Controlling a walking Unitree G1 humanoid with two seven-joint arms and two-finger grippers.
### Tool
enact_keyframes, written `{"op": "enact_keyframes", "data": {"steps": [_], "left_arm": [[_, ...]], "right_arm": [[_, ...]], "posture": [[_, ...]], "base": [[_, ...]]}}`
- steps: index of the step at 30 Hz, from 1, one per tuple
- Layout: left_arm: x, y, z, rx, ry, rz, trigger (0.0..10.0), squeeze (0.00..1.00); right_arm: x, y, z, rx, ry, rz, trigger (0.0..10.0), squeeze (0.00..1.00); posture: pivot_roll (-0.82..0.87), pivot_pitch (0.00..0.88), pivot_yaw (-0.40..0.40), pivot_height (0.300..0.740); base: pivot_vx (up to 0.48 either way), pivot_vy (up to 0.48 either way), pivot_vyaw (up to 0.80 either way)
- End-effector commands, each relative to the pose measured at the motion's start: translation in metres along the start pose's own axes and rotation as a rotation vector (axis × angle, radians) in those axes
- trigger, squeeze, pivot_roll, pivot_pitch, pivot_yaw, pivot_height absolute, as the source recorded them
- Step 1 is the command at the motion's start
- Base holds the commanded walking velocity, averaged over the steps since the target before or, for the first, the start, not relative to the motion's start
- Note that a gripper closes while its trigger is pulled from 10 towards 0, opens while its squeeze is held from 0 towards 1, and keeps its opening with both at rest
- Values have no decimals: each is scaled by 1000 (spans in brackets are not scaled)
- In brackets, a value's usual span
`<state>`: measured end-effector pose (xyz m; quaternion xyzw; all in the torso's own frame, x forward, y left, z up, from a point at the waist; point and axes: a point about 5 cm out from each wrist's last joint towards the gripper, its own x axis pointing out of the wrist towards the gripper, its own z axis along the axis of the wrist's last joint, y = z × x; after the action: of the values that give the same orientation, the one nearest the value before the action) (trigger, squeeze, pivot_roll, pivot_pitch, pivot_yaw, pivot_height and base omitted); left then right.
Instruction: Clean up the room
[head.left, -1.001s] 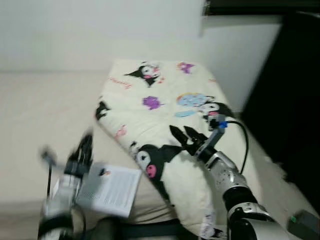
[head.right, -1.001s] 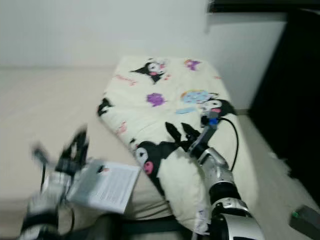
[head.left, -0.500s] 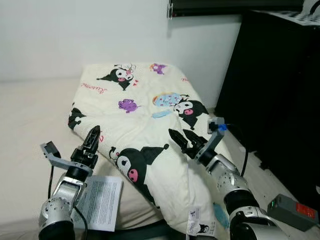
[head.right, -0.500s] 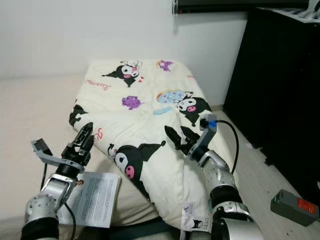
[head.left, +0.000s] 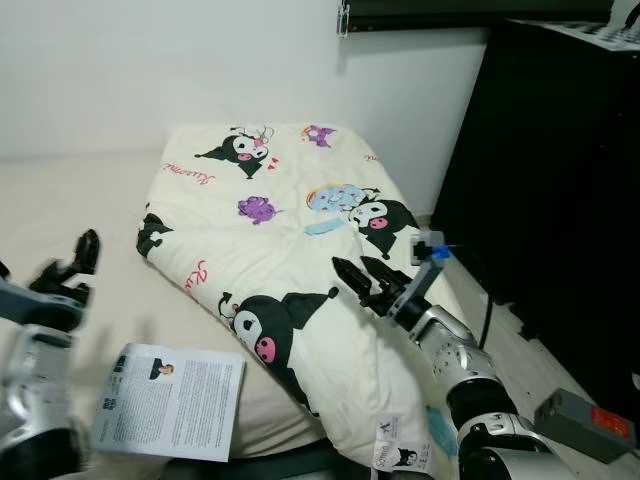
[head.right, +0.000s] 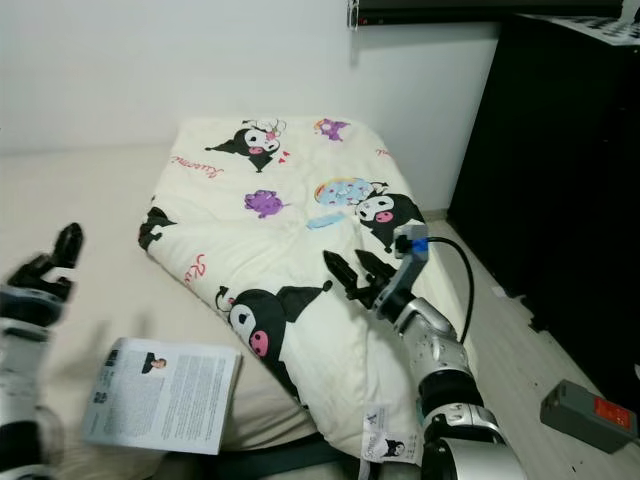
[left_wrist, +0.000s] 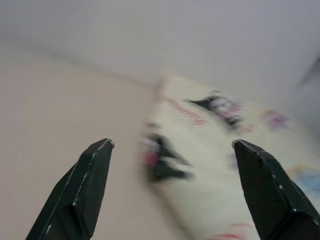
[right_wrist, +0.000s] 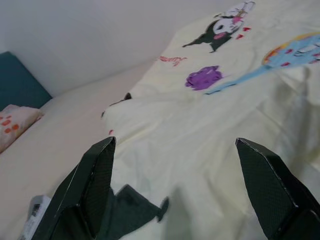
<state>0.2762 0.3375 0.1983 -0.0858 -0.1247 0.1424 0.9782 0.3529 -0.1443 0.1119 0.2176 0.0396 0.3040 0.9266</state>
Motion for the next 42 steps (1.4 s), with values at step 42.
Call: {"op": "enact_keyframes", "data": {"steps": [42], "left_arm": [[-197,24,-141,-254,1222,-342,10000,0]], "right_arm": [[-11,-11,1,-22,32,-50,10000,0]], "posture": [[20,15,-49,495]], "base": [[0,0,0]]}}
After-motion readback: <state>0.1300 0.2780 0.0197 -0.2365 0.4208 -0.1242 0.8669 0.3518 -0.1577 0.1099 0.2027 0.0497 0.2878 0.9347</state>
